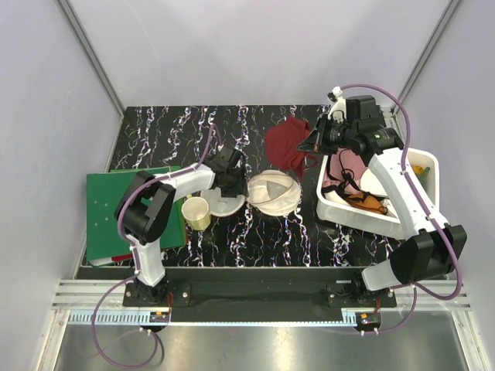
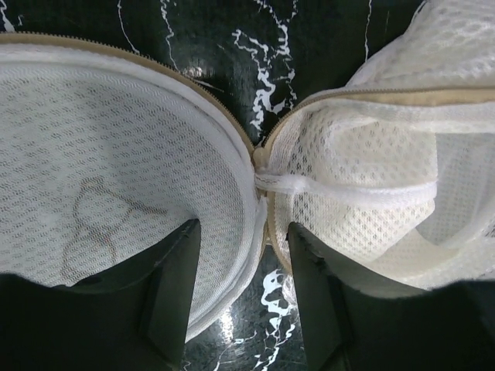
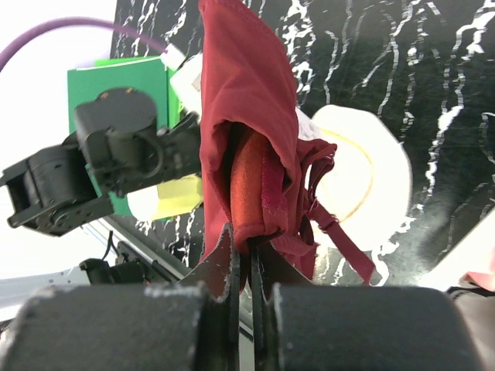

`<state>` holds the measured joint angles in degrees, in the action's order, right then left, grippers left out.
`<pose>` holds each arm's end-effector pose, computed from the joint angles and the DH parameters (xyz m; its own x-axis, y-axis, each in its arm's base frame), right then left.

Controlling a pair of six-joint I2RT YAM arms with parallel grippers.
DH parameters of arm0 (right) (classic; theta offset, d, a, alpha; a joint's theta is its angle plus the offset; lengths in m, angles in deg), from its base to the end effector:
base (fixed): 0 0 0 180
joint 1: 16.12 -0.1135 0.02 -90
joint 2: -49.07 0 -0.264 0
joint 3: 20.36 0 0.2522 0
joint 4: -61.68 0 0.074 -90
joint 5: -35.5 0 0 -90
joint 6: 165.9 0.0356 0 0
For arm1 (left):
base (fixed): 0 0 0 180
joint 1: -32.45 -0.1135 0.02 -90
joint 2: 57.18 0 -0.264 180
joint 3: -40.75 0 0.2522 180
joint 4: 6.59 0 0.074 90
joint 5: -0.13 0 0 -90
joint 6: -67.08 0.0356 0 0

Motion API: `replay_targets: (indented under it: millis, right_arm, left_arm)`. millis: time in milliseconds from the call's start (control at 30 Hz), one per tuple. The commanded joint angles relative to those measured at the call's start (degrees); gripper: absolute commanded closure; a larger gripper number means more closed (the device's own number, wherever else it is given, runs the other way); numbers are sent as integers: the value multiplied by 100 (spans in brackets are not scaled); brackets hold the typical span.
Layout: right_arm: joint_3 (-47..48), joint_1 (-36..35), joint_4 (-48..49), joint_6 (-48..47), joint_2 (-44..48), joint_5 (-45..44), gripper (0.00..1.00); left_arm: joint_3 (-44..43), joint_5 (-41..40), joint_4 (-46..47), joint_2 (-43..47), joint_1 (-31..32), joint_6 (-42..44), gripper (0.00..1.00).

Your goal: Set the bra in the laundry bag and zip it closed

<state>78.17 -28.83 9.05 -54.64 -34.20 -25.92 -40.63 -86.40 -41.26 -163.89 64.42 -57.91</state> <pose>0.3045 0.0861 0.3782 -0.7563 0.1558 -0.6354 -0.3110 0.7688 0.5588 0.3201 -0.2023 0.1636 -0.9197 -0.1007 -0.3796 0.0327 0.9435 -0.3297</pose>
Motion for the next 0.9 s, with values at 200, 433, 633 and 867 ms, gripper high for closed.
replay_targets:
  millis: [200,433,633,867]
  right_arm:
    - [49,-232,354,423,-129,324,100]
    - [-189,-407,328,599,-269,816,100]
    - [57,-513,-243,379,-453,851,100]
    - [171,-601,-796,423,-656,1194,100]
  left_arm:
    - [-525,154,96,-323,-15,-79,78]
    - [-332,-257,218,307,29,114,100]
    - [37,-503,341,1309,204,185,100]
    - [293,-584,526,1988,398,317,100]
